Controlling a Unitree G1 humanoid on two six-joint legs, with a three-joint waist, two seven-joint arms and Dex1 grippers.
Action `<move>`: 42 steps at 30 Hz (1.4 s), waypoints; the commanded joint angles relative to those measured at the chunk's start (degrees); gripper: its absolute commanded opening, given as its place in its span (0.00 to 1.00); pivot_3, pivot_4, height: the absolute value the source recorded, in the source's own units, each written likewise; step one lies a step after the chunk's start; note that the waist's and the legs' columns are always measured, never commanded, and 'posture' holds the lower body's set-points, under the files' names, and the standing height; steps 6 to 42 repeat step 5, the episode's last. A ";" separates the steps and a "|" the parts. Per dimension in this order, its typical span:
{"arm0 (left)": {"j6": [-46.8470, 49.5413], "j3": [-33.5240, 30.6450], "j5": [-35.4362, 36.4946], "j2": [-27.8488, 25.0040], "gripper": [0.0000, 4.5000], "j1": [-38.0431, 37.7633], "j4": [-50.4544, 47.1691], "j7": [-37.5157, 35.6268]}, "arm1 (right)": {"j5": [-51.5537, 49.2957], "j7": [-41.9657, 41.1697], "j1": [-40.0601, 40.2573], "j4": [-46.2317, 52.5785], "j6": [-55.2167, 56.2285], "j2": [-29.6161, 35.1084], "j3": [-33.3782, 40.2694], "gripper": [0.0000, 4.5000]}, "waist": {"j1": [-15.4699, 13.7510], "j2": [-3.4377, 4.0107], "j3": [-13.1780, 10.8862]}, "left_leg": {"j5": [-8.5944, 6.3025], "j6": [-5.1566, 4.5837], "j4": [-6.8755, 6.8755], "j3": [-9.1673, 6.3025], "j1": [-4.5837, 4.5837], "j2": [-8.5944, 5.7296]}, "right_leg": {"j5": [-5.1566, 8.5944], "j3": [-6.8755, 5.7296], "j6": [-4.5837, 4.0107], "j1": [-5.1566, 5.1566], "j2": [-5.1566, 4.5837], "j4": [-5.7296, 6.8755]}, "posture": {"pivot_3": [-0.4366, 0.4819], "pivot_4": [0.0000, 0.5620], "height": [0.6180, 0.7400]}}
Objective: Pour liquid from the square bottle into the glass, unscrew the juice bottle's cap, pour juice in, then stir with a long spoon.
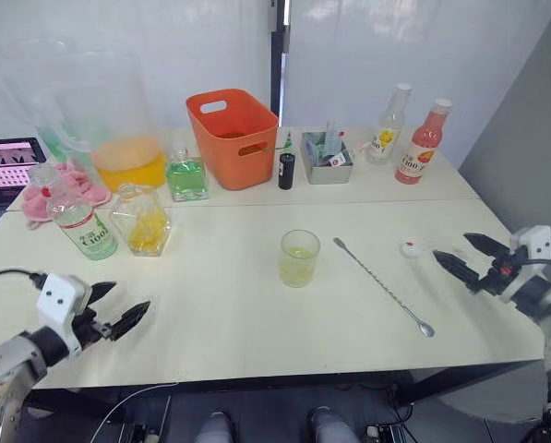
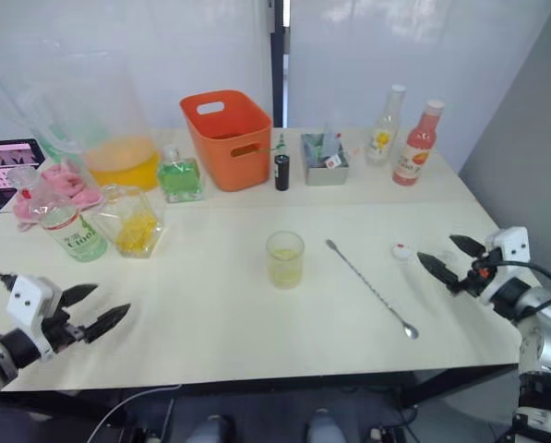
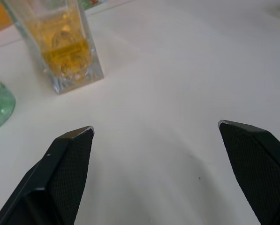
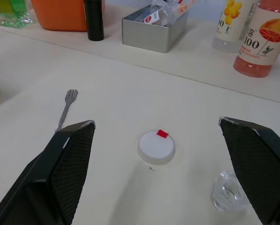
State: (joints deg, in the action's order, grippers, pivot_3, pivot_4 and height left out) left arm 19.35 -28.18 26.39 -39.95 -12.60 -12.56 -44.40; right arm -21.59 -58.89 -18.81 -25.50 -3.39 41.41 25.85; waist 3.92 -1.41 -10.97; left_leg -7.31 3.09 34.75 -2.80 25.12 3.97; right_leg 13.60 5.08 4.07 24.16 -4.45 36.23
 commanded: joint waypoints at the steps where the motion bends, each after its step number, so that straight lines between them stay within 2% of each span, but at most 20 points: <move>1: -1.76 -2.08 -0.03 1.48 1.00 -1.56 -2.57 1.68 | -0.70 -0.88 0.28 -1.72 4.44 1.01 1.03 0.99 | -0.01 0.00 0.00 | 0.00 0.00 0.00 0.00 0.00 0.00 | 0.00 0.01 0.00 0.00 0.00 -0.01 | 0.48 0.27 1.00; 5: -1.24 -1.56 0.23 2.58 1.00 -3.47 -3.45 2.16 | 0.01 -1.37 0.51 -5.35 7.34 1.37 0.21 0.99 | -0.01 -0.03 0.02 | 0.00 0.01 0.01 0.02 0.00 0.00 | 0.00 0.03 0.00 -0.01 0.00 -0.01 | 0.48 0.27 1.00; 42: -1.24 -1.56 0.23 2.58 1.00 -3.47 -3.45 2.16 | 0.01 -1.37 0.51 -5.35 7.34 1.37 0.21 0.99 | -0.01 -0.03 0.02 | 0.00 0.01 0.01 0.02 0.00 0.00 | 0.00 0.03 0.00 -0.01 0.00 -0.01 | 0.48 0.27 1.00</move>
